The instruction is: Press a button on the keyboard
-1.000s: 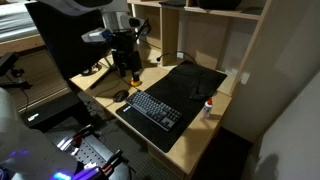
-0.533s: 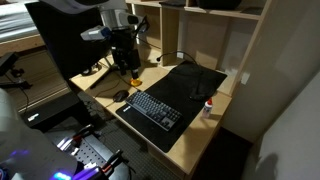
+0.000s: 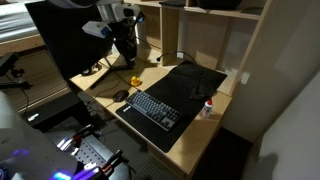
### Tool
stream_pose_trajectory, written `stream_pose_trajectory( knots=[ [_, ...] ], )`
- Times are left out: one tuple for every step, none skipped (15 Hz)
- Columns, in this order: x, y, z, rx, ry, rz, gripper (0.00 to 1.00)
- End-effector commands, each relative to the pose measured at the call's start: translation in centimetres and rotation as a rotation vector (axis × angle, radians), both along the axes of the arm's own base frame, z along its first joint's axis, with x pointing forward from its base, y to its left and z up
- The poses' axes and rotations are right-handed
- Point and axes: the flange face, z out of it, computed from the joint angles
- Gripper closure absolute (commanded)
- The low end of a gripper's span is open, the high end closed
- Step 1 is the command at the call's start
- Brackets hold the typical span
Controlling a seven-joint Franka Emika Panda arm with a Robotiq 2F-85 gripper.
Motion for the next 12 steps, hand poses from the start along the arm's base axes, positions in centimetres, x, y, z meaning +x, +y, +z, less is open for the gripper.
stream_pose_trajectory(
  knots=[
    [0.7, 0.6, 0.2, 0.034, -0.052, -0.035, 0.97],
    [0.8, 1.0, 0.5, 0.045, -0.065, -0.054, 0.99],
    [0.8, 1.7, 0.7, 0.061, -0.075, -0.084, 1.00],
    [0.8, 2.7, 0.9, 0.066, -0.089, -0.112, 1.00],
    [1.0, 3.8, 1.2, 0.073, -0.100, -0.138, 1.00],
    [1.0, 5.0, 1.3, 0.079, -0.107, -0.161, 1.00],
    [1.0, 6.4, 1.4, 0.084, -0.118, -0.175, 1.00],
    [1.0, 7.5, 1.5, 0.092, -0.125, -0.191, 1.00],
    [0.9, 8.7, 1.6, 0.096, -0.134, -0.207, 1.00],
    [0.9, 10.0, 1.9, 0.100, -0.139, -0.219, 1.00],
    [0.8, 8.5, 1.5, 0.076, -0.115, -0.195, 0.99],
    [0.8, 9.5, 1.7, 0.077, -0.121, -0.203, 0.99]
  ],
)
